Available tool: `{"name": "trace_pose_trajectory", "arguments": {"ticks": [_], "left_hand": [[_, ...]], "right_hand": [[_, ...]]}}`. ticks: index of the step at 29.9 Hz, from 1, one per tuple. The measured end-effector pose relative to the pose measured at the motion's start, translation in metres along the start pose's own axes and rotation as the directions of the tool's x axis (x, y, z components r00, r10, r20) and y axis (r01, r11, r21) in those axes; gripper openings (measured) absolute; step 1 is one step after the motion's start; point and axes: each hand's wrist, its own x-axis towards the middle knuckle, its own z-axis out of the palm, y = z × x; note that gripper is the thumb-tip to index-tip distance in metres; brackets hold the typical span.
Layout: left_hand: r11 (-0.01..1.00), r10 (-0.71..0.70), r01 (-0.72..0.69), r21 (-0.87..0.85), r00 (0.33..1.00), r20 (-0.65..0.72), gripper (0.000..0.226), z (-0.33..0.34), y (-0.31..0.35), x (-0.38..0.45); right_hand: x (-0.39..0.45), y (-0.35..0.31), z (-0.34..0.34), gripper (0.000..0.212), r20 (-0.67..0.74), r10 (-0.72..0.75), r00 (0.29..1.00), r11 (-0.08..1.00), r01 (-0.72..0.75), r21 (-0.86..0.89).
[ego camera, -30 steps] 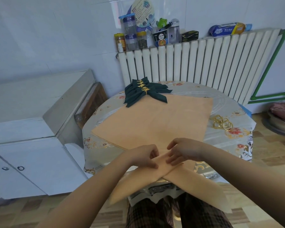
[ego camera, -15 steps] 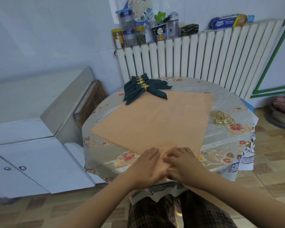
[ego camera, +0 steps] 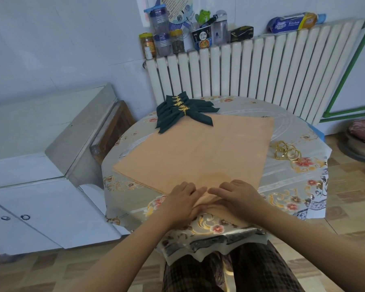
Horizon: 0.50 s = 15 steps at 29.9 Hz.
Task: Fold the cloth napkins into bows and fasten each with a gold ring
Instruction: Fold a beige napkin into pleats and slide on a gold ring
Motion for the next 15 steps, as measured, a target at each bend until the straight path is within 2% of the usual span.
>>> {"name": "trace_pose_trajectory", "arguments": {"ticks": [3,7,10,12,15], "left_hand": [[0.998,-0.060,0.060,0.033,0.998,-0.002,0.084,0.002,0.001,0.002],[0.993,-0.115,0.114,0.027,0.992,0.049,0.063,-0.003,0.004,0.005],[0.991,-0.126,0.119,0.061,0.985,0.118,0.061,-0.015,0.006,0.009],[0.995,-0.102,0.103,-0.005,0.986,0.129,0.063,-0.021,0.011,0.011],[0.975,-0.026,0.037,-0.218,0.998,0.056,0.061,-0.012,0.020,0.011]], "right_hand": [[-0.002,0.004,0.005,0.028,0.024,-0.034,0.999,0.999,0.035,-0.025],[-0.003,0.005,0.008,0.026,0.001,-0.030,1.000,0.999,0.030,-0.020],[-0.002,0.008,0.011,0.024,-0.017,-0.043,0.999,0.999,0.043,0.004],[0.000,0.010,0.013,0.023,-0.032,-0.051,0.998,0.998,0.052,0.023],[0.001,0.012,0.015,0.021,-0.051,-0.065,0.997,0.996,0.067,0.056]]}}
